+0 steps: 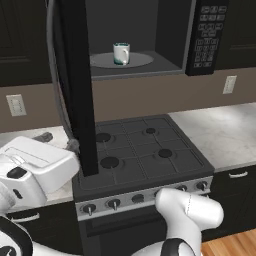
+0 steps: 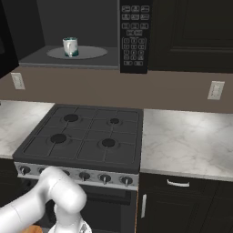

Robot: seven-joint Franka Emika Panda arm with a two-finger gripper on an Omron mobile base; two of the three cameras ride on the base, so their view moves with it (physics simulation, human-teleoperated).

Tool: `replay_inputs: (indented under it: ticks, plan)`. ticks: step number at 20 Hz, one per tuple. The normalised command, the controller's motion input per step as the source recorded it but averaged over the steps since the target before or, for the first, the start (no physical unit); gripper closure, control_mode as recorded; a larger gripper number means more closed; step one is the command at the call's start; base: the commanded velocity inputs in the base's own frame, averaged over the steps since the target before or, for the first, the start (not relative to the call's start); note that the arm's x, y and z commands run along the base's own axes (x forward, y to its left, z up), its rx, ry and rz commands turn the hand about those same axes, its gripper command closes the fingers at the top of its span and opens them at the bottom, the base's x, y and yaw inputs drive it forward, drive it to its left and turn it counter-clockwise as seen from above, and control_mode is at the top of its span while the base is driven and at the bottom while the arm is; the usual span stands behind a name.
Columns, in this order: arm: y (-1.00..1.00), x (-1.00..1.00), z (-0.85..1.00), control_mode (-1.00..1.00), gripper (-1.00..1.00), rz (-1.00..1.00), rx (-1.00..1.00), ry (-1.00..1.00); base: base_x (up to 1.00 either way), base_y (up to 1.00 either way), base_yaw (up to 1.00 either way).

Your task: Pick the mug from the counter and place it inside the microwave. Then close the microwave.

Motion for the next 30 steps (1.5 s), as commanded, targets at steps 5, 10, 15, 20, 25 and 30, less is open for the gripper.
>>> replay_inputs:
  ticks: [5, 10, 15, 20, 25, 30]
  plan:
    - [-0.39, 0.07, 0.05, -1.0, -1.0, 0.0, 0.0, 0.0, 0.0, 0.0, 0.0]
    - [-0.41, 0.1, 0.02, -1.0, -1.0, 0.0, 0.0, 0.0, 0.0, 0.0, 0.0]
    - [-0.42, 0.14, 0.0, -1.0, -1.0, 0.0, 0.0, 0.0, 0.0, 0.0, 0.0]
    - [-0.45, 0.21, 0.0, -1.0, -1.0, 0.0, 0.0, 0.0, 0.0, 0.0, 0.0]
    - [-0.46, 0.29, 0.0, -1.0, -1.0, 0.0, 0.0, 0.0, 0.0, 0.0, 0.0]
    - [-0.44, 0.39, 0.0, -1.0, -1.0, 0.0, 0.0, 0.0, 0.0, 0.0, 0.0]
